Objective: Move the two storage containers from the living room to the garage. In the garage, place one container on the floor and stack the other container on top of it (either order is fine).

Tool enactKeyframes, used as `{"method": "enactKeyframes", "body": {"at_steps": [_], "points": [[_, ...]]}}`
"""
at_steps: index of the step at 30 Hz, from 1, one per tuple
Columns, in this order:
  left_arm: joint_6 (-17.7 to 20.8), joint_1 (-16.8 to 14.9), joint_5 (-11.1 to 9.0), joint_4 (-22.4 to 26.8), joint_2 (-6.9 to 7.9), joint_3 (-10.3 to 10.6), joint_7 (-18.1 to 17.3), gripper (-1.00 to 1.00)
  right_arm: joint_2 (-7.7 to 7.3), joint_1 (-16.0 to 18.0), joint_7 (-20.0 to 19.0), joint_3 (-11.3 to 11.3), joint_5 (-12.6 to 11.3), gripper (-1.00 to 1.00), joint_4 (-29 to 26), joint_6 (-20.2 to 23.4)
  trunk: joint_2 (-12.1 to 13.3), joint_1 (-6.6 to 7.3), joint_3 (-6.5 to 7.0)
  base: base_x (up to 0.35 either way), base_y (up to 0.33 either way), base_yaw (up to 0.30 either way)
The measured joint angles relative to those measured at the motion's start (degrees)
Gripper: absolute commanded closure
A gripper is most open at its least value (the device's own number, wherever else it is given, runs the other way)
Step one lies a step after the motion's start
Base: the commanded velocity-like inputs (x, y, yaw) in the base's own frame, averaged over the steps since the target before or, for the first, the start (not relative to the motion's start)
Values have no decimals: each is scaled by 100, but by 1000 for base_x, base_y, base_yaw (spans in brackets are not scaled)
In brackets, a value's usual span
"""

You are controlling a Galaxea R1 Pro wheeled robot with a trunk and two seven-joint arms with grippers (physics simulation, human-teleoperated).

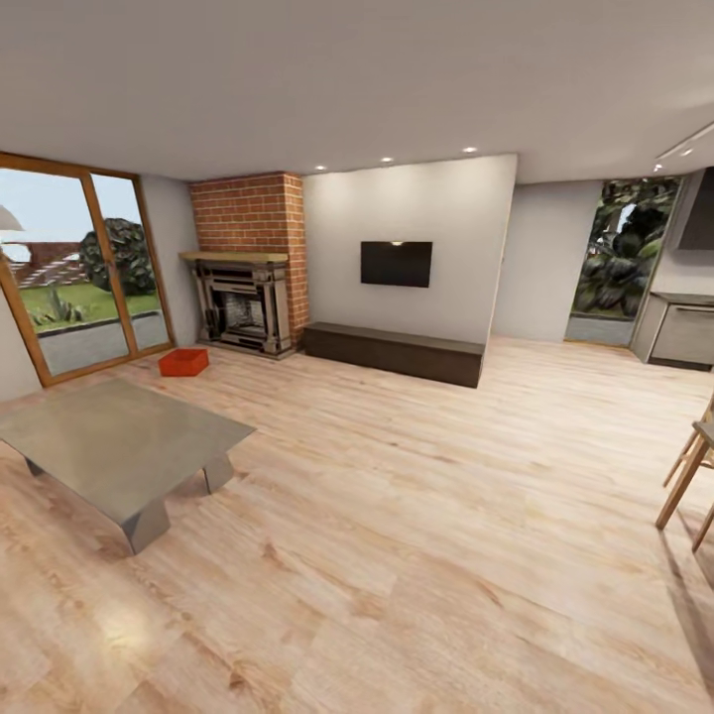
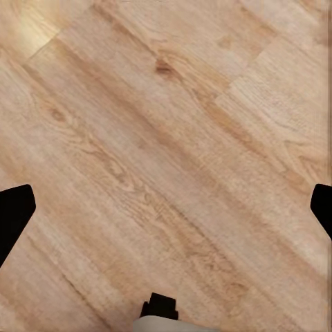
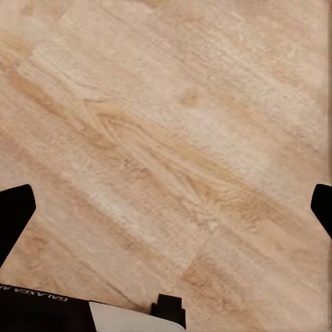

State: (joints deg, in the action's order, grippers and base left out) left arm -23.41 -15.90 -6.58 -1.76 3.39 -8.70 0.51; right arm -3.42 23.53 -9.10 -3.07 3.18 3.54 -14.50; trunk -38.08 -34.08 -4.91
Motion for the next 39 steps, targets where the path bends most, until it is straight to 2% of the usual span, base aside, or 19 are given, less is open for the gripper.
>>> {"method": "enactKeyframes", "body": {"at_steps": [39], "points": [[1,0,-1,-1,-5,0,0,-100,0,0,3,0,-3,-100,0,3,0,0,0,327,-121,0]]}}
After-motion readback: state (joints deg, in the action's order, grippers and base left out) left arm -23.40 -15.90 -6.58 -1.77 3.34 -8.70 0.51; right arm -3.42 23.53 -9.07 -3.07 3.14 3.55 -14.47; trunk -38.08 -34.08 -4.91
